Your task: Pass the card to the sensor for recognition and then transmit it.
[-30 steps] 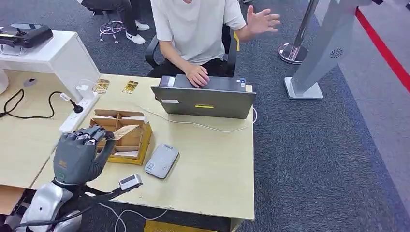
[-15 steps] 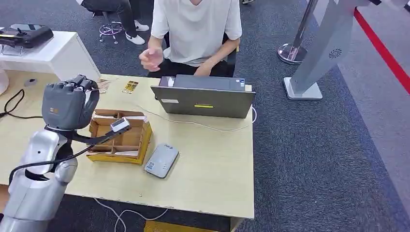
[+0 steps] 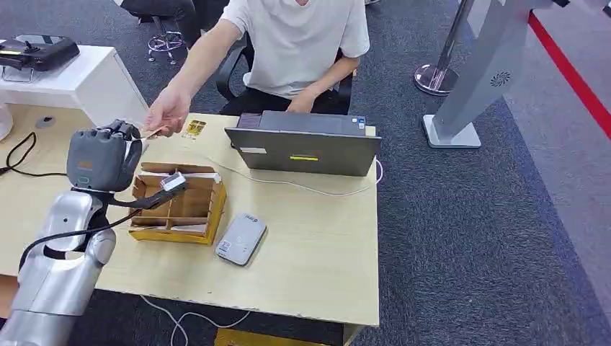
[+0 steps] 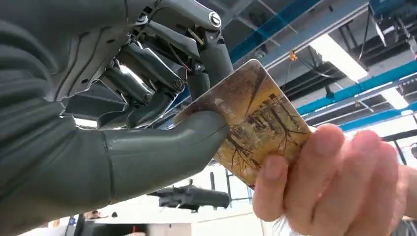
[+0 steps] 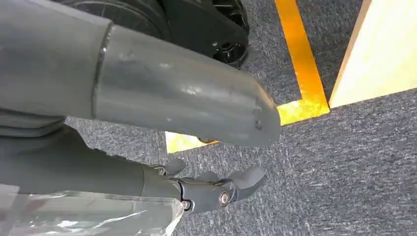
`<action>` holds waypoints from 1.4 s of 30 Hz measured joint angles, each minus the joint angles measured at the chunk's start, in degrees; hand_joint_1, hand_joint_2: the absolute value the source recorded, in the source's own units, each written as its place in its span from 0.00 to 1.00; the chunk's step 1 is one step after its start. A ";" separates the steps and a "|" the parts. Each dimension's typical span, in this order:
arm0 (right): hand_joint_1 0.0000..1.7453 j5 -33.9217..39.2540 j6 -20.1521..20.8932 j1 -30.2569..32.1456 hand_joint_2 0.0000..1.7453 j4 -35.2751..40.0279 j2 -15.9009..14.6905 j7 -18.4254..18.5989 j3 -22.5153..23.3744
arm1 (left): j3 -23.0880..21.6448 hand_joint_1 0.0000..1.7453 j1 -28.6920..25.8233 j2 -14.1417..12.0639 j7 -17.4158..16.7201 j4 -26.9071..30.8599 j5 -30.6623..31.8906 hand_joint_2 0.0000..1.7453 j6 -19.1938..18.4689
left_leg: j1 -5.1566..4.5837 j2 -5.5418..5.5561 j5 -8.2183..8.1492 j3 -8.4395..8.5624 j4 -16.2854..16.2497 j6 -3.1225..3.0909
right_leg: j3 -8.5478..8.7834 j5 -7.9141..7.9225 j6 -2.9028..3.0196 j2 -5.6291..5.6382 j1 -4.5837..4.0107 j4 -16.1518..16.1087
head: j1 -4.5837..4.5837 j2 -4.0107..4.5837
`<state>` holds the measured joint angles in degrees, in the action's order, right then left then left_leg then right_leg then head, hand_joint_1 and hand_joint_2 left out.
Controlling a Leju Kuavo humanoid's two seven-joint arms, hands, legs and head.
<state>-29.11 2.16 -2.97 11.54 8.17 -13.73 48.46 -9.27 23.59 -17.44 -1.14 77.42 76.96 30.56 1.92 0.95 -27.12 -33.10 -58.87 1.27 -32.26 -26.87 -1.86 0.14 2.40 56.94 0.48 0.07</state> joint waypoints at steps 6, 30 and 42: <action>0.00 -0.29 0.00 0.01 0.00 0.00 0.00 0.24 -0.02 | 0.31 0.00 0.05 -0.09 0.00 -1.58 -0.02 1.00 0.11 | 0.00 -0.12 -0.01 -0.03 0.00 0.00 | -0.04 0.01 0.00 0.11 0.00 0.00 | 0.00 0.00; 0.00 -0.42 -0.52 0.17 0.00 0.00 0.00 0.28 0.09 | 4.68 0.00 -10.20 -1.12 7.65 2.47 -11.85 1.00 3.02 | 0.00 -0.13 0.00 -0.16 0.03 -0.03 | -0.10 0.00 -0.01 0.12 0.00 0.02 | -0.02 0.00; 0.00 0.52 -0.59 1.09 0.00 0.00 0.00 -1.97 2.29 | 51.94 0.00 -27.92 -4.26 31.27 10.57 -60.67 1.00 -17.76 | 0.28 -0.34 -0.27 -0.28 0.10 0.16 | -0.24 -0.28 0.04 0.31 -0.23 0.06 | -0.15 0.00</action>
<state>-28.59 1.57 -1.88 11.54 8.17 -15.69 50.75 42.67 -4.33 -21.70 30.14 87.99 16.28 12.79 2.20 0.61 -27.39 -33.37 -58.77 1.43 -32.50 -27.15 -1.82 0.45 2.17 57.00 0.33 0.07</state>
